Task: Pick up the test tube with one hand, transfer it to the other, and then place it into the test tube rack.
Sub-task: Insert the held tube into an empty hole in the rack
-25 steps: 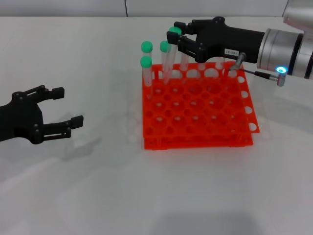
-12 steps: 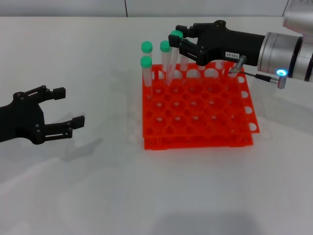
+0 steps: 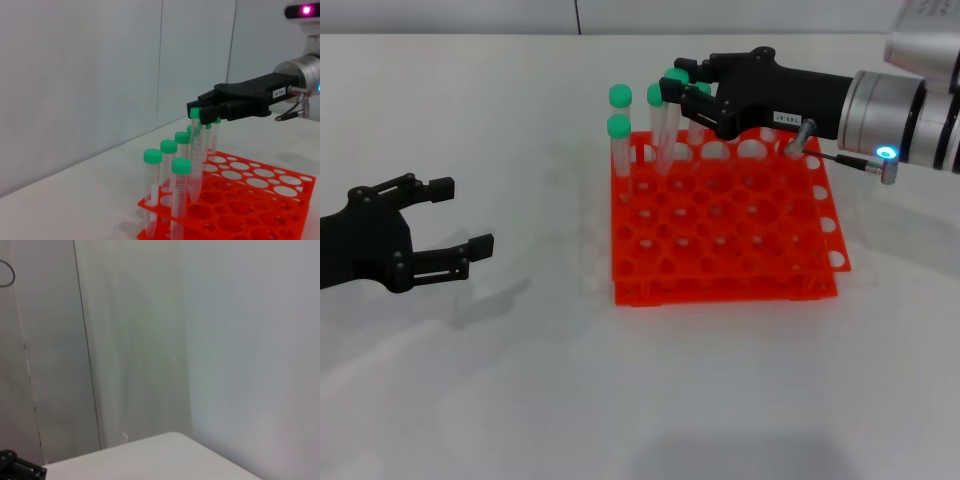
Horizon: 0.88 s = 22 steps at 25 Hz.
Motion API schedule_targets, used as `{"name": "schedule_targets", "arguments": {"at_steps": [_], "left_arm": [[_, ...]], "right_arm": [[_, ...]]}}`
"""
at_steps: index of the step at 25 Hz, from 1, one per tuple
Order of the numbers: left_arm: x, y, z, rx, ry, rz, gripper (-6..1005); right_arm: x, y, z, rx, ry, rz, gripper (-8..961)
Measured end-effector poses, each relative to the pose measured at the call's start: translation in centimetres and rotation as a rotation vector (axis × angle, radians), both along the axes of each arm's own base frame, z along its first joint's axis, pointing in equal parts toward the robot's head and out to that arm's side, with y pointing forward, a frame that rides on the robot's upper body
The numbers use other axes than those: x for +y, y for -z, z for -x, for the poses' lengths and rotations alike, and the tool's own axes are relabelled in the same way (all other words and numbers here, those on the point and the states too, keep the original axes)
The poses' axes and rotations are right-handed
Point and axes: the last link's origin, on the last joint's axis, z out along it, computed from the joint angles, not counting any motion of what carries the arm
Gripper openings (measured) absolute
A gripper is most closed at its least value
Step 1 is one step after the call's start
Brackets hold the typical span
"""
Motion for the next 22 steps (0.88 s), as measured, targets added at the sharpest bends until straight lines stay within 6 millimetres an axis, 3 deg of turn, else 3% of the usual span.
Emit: {"name": "schedule_targets", "arguments": {"at_steps": [22], "left_arm": [[0.2,0.0,-0.1,0.004,0.005,-0.001,887]], "right_arm": [[-0.1,1.2,-0.4,-0.059,-0.013,-0.009,259]]}}
